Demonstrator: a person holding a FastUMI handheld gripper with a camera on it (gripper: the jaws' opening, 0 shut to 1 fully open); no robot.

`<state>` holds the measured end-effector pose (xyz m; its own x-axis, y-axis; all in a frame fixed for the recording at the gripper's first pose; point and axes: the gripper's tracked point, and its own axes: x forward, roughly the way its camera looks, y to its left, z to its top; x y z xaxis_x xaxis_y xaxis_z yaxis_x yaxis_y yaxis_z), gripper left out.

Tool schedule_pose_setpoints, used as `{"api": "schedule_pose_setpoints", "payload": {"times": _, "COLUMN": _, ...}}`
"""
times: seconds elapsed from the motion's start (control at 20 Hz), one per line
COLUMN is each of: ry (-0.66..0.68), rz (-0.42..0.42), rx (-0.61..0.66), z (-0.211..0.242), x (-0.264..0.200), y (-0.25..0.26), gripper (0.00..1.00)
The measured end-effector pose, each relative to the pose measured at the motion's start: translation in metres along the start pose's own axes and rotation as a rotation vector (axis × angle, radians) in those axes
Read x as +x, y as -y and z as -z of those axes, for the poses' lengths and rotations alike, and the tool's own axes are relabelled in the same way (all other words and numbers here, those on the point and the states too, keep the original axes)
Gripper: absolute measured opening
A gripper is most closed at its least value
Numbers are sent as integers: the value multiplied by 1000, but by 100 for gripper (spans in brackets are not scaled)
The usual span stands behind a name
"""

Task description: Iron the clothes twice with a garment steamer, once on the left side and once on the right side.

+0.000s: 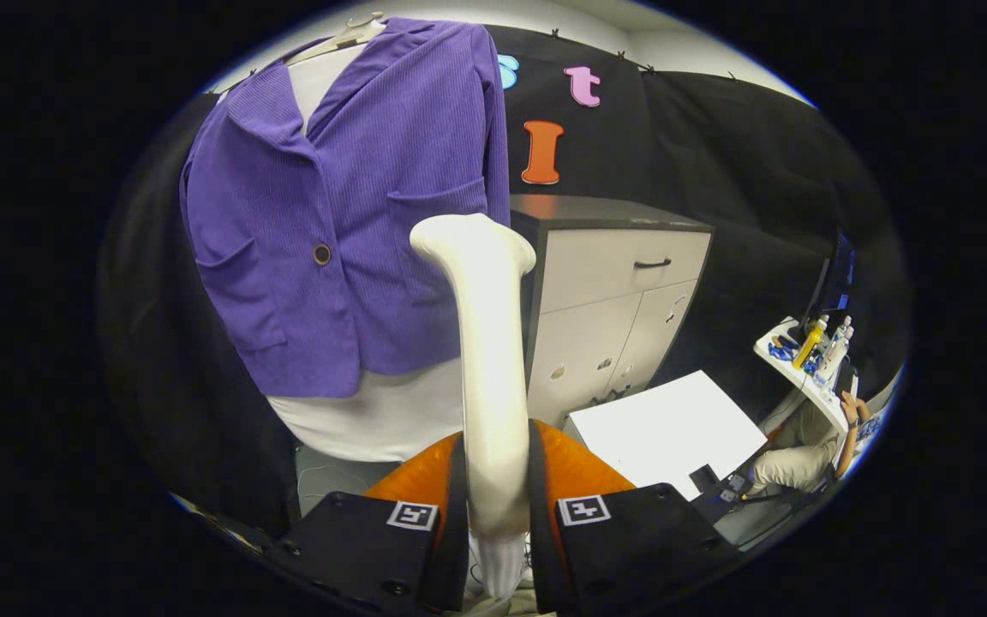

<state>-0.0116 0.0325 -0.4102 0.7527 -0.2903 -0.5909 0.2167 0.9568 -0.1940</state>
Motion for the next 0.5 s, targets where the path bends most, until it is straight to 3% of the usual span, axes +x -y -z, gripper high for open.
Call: {"api": "schedule_pose_setpoints", "payload": {"times": 0.5, "ry": 204, "rz": -48, "rx": -21, "z": -108, "x": -56, "y": -41, "gripper": 37}}
